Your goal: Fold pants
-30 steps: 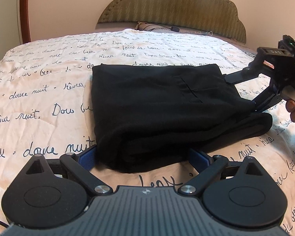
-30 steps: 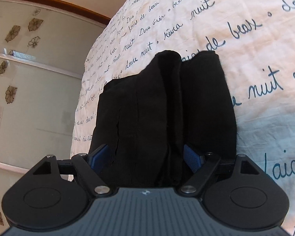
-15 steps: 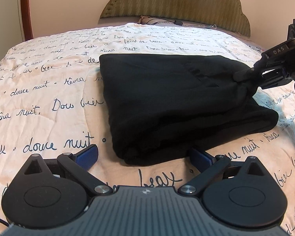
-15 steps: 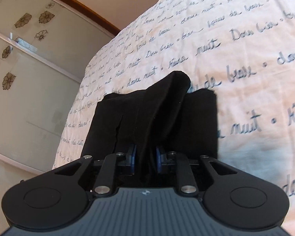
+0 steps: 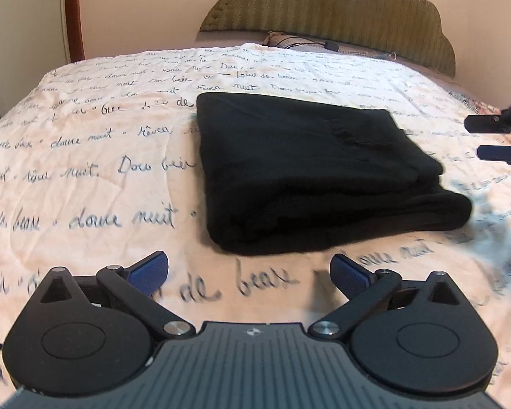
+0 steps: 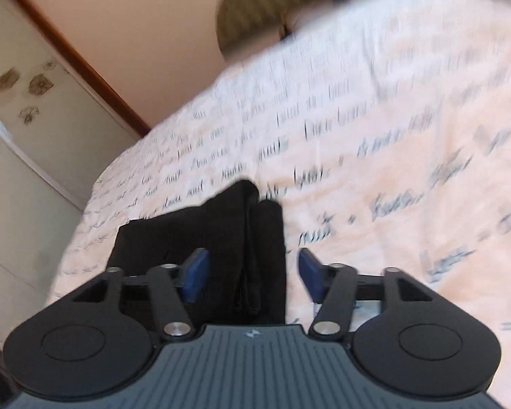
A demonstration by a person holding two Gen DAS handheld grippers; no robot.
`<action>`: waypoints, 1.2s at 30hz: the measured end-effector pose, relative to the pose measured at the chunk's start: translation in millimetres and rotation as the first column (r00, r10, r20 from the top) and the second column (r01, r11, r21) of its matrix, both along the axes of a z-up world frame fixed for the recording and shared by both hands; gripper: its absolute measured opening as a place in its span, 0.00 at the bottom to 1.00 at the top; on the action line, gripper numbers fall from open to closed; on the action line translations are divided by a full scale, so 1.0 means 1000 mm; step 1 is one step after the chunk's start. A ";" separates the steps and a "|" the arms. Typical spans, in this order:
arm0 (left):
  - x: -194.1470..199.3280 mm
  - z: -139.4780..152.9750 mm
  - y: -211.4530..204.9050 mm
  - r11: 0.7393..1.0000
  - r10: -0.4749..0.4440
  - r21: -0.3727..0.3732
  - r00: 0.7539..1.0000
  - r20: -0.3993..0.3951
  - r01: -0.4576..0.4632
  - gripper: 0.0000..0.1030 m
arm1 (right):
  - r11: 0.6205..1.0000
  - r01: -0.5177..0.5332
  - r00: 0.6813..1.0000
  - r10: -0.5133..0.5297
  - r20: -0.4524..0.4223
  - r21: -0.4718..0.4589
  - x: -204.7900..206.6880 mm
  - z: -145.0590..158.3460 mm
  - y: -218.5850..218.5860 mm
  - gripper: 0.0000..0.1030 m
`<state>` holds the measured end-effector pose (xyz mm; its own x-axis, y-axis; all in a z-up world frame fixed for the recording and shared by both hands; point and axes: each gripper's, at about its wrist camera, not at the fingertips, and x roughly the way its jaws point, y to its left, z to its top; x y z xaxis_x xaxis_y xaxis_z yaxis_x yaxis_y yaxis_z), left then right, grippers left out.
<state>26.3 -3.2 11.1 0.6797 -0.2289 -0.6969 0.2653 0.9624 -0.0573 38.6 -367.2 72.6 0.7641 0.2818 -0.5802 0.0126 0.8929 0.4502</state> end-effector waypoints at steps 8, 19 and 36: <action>-0.077 0.004 -0.014 0.992 0.124 -0.045 0.991 0.045 -0.122 0.99 | 0.939 0.003 0.978 0.069 0.196 -0.344 -0.108 0.012 0.090 0.95; -0.070 -0.019 -0.026 0.985 0.158 0.059 0.984 0.083 -0.163 1.00 | 0.926 0.035 0.999 -0.032 0.012 -0.376 -0.103 -0.074 0.135 1.00; -0.071 -0.022 -0.025 0.986 0.148 0.063 0.985 0.093 -0.154 1.00 | 0.907 0.056 0.998 -0.045 0.038 -0.417 -0.111 -0.076 0.142 1.00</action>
<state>-44.8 -28.1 -11.0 0.7617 -0.0718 -0.6439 0.1174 0.9927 0.0281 -72.3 -225.5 -3.6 0.7879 -0.0209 -0.6155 0.0557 0.9977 0.0374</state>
